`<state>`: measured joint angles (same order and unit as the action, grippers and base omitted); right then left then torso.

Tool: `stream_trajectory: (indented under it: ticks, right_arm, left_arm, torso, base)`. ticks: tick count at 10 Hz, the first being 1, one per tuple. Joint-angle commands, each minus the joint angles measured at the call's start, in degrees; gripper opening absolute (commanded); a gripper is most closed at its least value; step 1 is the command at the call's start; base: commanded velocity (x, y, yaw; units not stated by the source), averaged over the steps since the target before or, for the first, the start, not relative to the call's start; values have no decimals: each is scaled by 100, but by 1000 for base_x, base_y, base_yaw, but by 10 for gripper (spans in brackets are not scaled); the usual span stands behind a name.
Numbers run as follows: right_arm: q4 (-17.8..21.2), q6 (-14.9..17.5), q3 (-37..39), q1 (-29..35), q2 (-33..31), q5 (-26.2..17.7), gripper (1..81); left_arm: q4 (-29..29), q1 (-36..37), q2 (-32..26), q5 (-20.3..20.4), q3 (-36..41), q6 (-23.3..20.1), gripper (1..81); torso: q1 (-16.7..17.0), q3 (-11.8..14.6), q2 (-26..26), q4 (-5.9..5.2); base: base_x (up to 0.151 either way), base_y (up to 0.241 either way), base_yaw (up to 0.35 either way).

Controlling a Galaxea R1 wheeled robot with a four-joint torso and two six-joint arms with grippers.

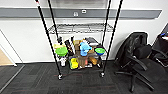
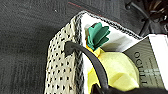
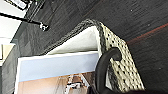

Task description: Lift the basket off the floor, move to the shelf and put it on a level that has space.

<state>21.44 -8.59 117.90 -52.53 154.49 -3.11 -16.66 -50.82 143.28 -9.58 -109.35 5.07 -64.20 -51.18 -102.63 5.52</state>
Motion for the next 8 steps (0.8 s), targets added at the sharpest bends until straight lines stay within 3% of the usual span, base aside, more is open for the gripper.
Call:
stream_trajectory:
  ticks: [1,3,4,5,8]
  right_arm:
    - [97,-28,-224,905,-47,-330,10]
    - [45,-2,-163,1020,14,-585,10]
    - [18,-2,-163,1064,14,-681,10]
    - [18,24,-163,1064,14,-709,10]
    - [18,33,-198,976,-21,-700,10]
  left_arm:
    - [-302,595,-290,70,485,47,10]
    - [-311,604,-325,193,555,99,10]
    - [-311,604,-317,202,564,91,10]
    - [-311,604,-308,202,572,99,10]
    - [-311,621,-413,202,721,99,10]
  torso:
    - [369,520,573,0]
    - [629,869,969,0]
    - [762,880,1170,0]
    - [872,678,1334,0]
    - [1209,804,1850,0]
  base:
    - [0,0,0]
    - [0,0,0]
    - [0,0,0]
    - [0,0,0]
    - [0,0,0]
